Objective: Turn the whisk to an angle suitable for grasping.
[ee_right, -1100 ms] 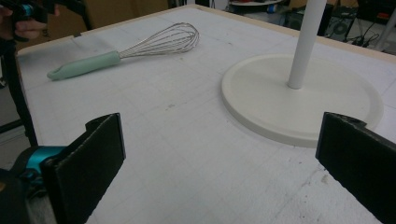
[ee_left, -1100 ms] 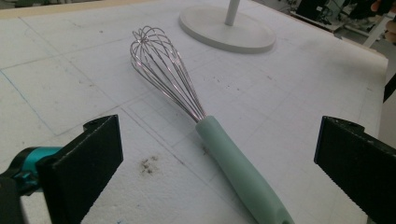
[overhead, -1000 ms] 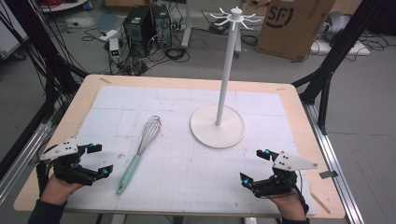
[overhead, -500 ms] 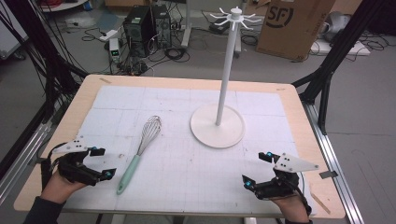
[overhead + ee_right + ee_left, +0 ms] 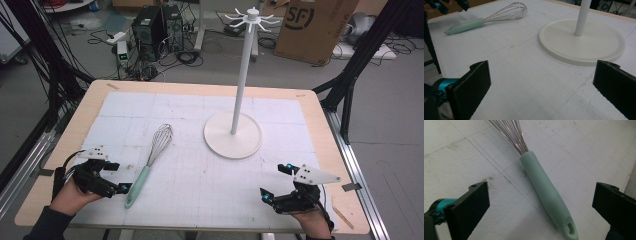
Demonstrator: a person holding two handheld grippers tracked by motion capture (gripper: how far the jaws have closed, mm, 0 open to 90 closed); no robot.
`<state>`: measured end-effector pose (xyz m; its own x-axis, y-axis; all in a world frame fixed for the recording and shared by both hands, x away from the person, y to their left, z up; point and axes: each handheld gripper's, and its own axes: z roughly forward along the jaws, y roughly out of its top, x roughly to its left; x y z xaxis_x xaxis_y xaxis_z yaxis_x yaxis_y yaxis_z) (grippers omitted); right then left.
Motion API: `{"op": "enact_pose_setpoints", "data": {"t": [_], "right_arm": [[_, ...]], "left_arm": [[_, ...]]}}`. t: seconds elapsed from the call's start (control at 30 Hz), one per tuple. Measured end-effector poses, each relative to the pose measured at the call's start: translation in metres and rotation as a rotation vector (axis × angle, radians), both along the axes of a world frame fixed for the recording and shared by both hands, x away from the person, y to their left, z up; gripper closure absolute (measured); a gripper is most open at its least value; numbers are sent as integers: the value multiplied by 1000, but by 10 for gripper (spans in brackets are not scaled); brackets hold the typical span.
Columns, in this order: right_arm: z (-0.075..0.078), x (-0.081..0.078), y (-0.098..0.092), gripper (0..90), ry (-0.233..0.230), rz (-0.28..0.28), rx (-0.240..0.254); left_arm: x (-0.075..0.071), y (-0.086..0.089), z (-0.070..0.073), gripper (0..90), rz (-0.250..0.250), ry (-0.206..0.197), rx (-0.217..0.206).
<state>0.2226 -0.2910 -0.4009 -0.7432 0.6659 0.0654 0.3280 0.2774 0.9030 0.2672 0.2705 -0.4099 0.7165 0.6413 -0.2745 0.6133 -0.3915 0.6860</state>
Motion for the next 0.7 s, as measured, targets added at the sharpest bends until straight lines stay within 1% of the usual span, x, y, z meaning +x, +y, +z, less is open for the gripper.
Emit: {"op": "enact_pose_setpoints", "data": {"t": [0.07,0.1,0.13,0.17,0.2,0.23,0.3,0.37,0.4,0.43,0.47,0.5,0.57,0.6,0.7], "right_arm": [[0,0,-1,0,1,-5,0],[0,-1,-1,0,3,-7,1],[0,-1,-1,0,1,-8,-2],[-1,-1,-1,0,0,-10,-3],[-1,-1,-1,0,0,-10,-3],[-1,-2,-1,0,-1,-11,-10],[-1,-2,0,0,2,-13,-16],[-2,-2,1,0,4,-11,-18],[-1,-2,1,0,4,-12,-19],[-1,-2,1,0,7,-13,-17],[-1,-2,1,0,7,-13,-17],[0,-2,0,0,5,-13,-18],[0,-2,0,0,4,-15,-18],[0,-2,0,0,4,-17,-19],[0,-2,-1,0,11,-24,-17]], "left_arm": [[0,-1,0,17,1,19,5],[0,-1,0,17,4,24,15],[0,-1,0,17,4,24,15],[-1,-3,0,17,15,39,31],[-1,-3,0,17,15,39,31],[-2,-6,0,17,27,51,52],[-2,-10,0,17,32,62,68],[-2,-13,0,17,40,67,82],[-2,-14,0,17,44,70,101],[-2,-16,0,17,60,71,112],[-2,-16,0,17,60,71,112],[-2,-19,1,17,79,77,137],[-3,-21,2,17,87,85,150],[-3,-21,2,17,87,85,150],[-4,-28,5,17,122,93,198]]}}
